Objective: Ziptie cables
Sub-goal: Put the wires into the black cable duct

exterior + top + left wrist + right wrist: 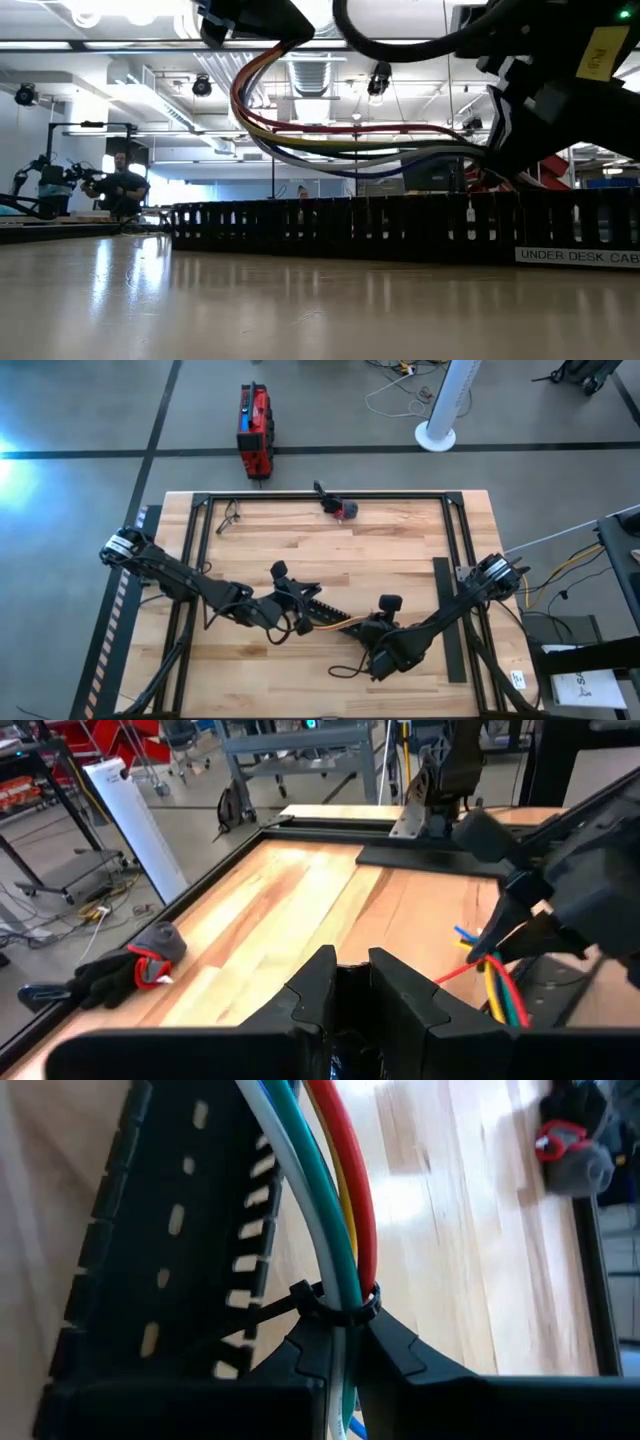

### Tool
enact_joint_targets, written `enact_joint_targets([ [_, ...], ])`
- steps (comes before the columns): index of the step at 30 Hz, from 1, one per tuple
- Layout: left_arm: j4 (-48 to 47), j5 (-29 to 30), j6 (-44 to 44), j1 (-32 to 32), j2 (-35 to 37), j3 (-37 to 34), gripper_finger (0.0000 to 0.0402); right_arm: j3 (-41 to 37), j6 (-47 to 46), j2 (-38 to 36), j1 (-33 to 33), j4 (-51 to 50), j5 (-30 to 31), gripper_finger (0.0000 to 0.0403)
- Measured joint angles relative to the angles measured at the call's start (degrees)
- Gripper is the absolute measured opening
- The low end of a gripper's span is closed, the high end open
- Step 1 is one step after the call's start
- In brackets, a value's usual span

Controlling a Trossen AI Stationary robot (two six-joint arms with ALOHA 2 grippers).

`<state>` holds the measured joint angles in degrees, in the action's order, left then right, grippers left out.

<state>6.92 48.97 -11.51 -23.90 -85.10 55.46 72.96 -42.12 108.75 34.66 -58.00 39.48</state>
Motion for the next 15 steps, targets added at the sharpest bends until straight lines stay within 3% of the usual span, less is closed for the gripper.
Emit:
enact_joint_targets([
  [15, -3.76, -0.22, -4.80, 2.51, 1.38, -2.91, 0.0038, -0.25, 4.23, 2.18, 1.63, 1.38, 2.40, 0.0009],
])
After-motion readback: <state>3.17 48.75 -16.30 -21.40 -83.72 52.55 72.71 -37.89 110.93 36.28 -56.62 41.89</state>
